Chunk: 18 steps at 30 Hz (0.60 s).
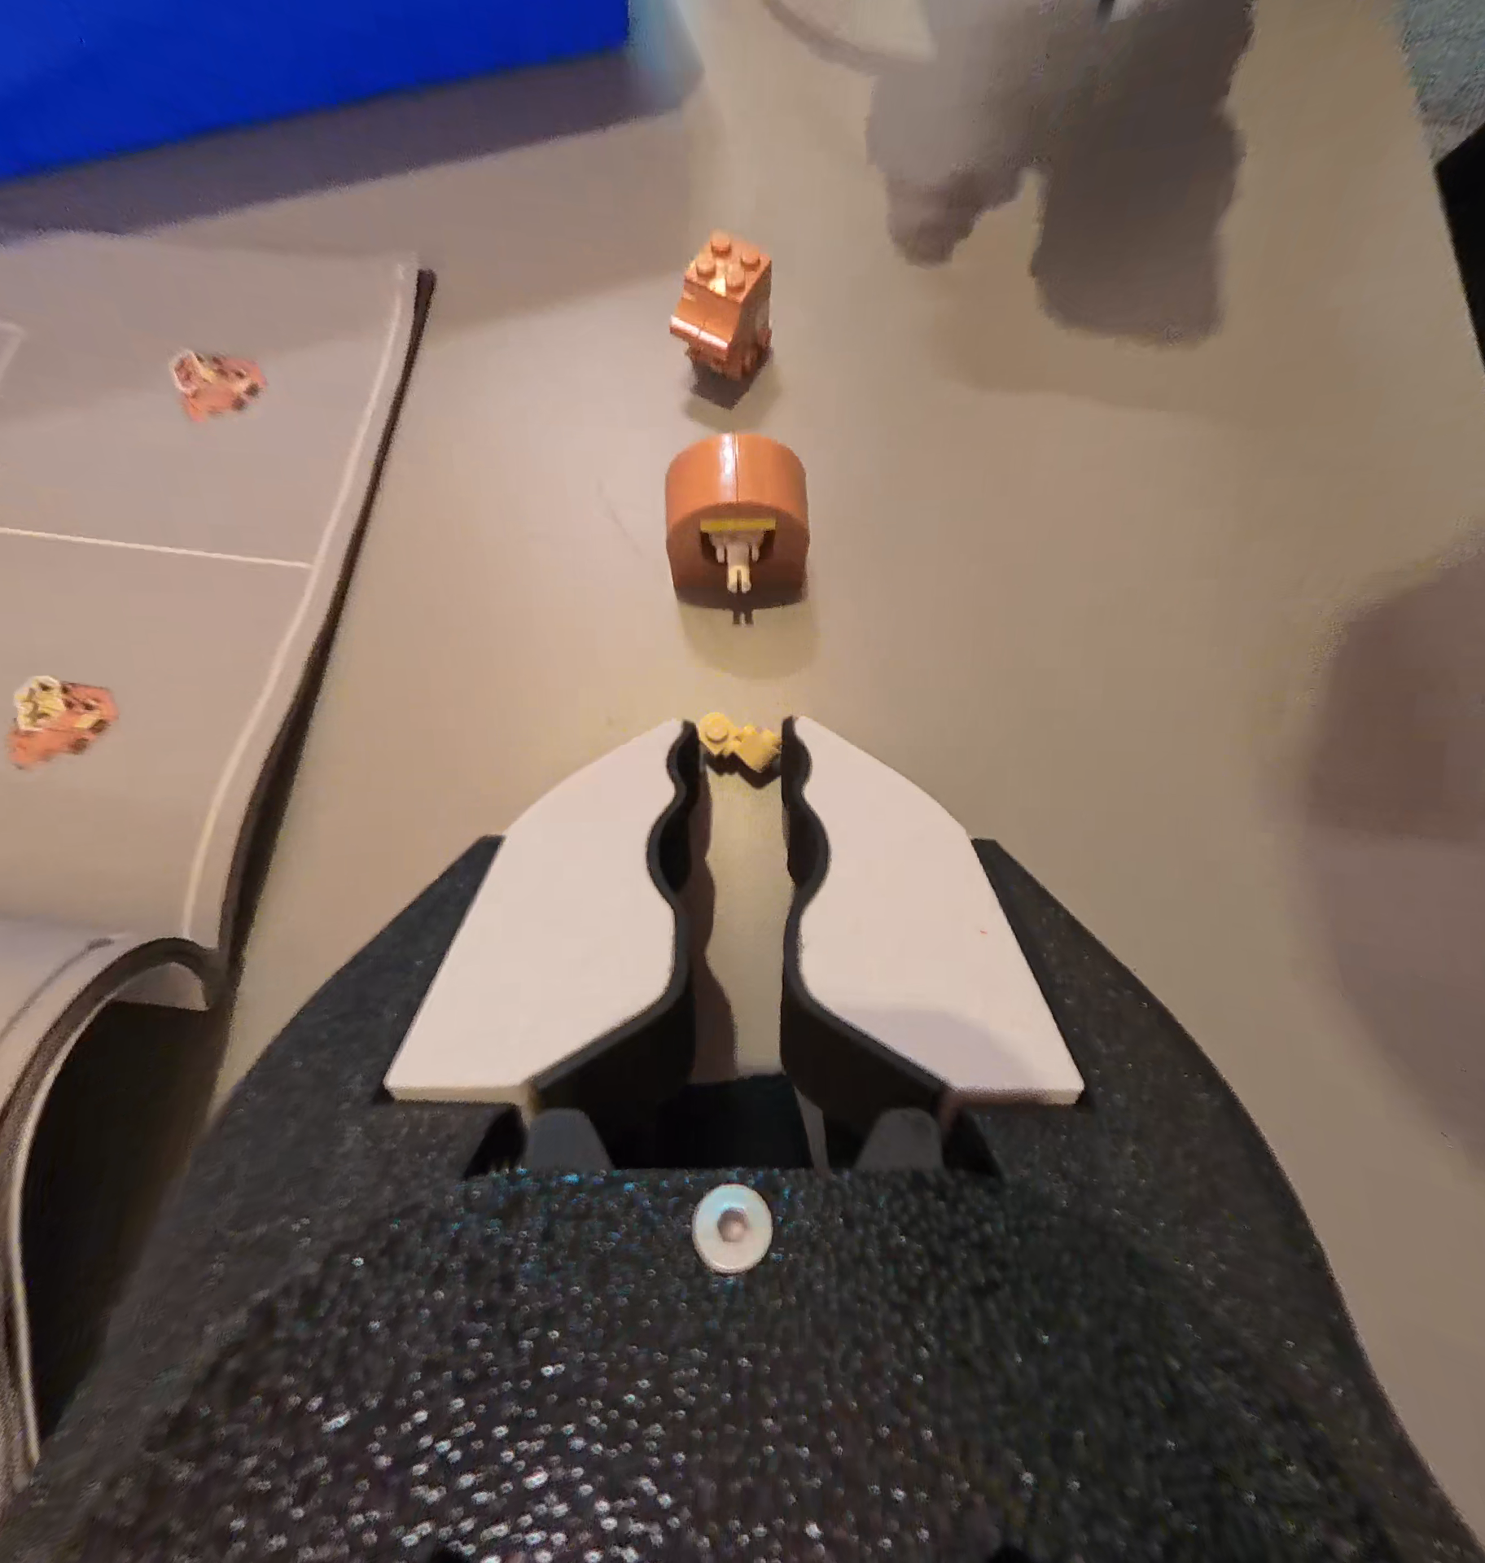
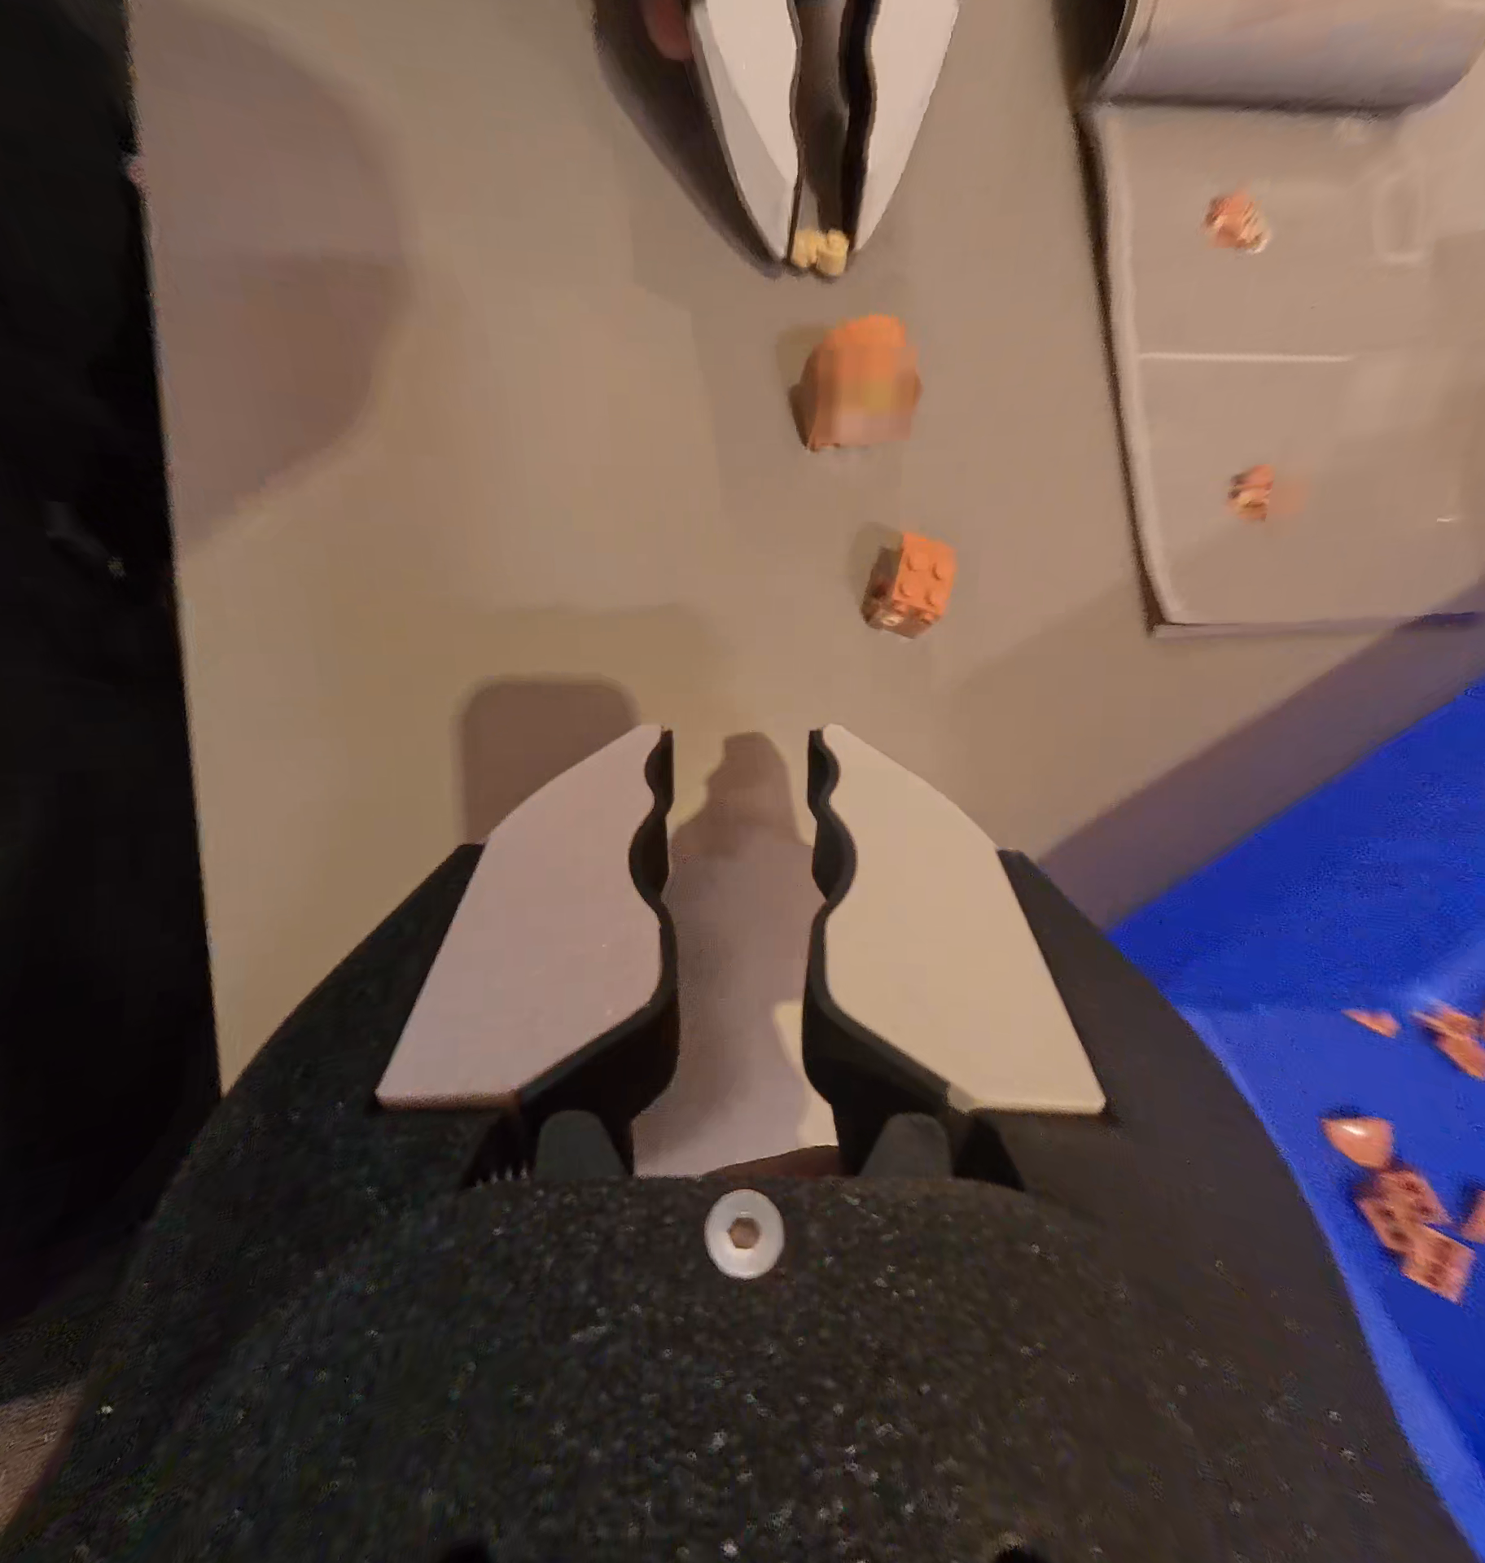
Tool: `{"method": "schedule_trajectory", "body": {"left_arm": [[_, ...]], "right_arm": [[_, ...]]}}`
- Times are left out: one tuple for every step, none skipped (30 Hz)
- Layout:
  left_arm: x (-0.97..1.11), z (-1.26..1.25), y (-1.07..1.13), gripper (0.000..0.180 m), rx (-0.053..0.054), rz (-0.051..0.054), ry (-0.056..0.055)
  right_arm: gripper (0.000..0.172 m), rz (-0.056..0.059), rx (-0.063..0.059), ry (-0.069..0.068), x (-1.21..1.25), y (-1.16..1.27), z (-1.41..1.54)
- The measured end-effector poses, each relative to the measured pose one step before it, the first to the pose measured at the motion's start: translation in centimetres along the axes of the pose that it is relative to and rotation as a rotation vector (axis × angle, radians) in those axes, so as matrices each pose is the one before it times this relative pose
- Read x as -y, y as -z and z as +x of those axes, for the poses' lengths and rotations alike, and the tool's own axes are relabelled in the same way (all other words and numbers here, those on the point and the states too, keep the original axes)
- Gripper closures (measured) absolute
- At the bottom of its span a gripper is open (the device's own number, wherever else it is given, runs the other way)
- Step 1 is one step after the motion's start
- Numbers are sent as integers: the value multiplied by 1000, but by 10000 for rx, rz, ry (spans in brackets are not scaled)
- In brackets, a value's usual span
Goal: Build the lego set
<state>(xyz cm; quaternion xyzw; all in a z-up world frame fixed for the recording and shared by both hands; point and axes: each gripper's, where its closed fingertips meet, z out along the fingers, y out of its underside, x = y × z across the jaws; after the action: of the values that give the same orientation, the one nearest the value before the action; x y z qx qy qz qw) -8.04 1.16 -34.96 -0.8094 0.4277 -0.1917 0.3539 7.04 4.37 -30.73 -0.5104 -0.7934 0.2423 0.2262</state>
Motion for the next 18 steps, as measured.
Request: {"method": "schedule_trajectory", "body": {"left_arm": [[39, -29, 1, 163, -26, 20, -18], [-334, 160, -139, 163, -213, -226, 76], [-248, 169, -127, 162, -171, -208, -13], [-3, 8, -37, 162, 15, -11, -110], [-17, 58, -31, 161, 5, -25, -99], [-26, 90, -5, 160, -12, 2, -93], [-7, 67, 25, 159, 5, 36, -64], [2, 8, 64, 158, 30, 63, -1], [57, -47, 94, 157, 57, 108, 26], [163, -53, 149, 157, 44, 178, 35], [169, -66, 186, 156, 38, 167, 34], [153, -118, 171, 155, 75, 154, 67], [133, -197, 153, 155, 109, 133, 82], [75, -127, 152, 154, 79, 102, 58], [27, -50, 142, 154, 30, 74, 33], [13, -115, 141, 154, 74, 69, 44], [-26, -156, 136, 154, 98, 44, 35], [-58, -136, 120, 154, 79, 16, 19]], "right_arm": [[141, -207, -51, -365, -138, -1364, 103], [139, -201, -123, -376, -160, -1188, 283], [138, -148, -202, -335, -102, -933, 427], [138, -122, -270, -301, -78, -686, 528], [138, -100, -253, -257, -26, -450, 467], [138, 33, -147, -194, 185, -228, 247], [138, 193, -23, -114, 432, -19, -28], [138, 264, 23, -44, 554, 70, -142], [139, 216, -64, -42, 475, 70, 30], [139, 91, -193, -53, 298, -12, 314], [139, 12, -300, -37, 151, -76, 571], [138, 8, -321, -17, 156, -128, 631], [137, 34, -216, -10, 218, -161, 459], [136, 111, -81, 35, 399, -117, 180], [136, 265, 80, 199, 729, -59, -218], [138, 350, 203, 403, 956, -21, -584], [139, 306, 207, 506, 1010, -115, -710], [138, 146, 138, 509, 892, -282, -568]]}}
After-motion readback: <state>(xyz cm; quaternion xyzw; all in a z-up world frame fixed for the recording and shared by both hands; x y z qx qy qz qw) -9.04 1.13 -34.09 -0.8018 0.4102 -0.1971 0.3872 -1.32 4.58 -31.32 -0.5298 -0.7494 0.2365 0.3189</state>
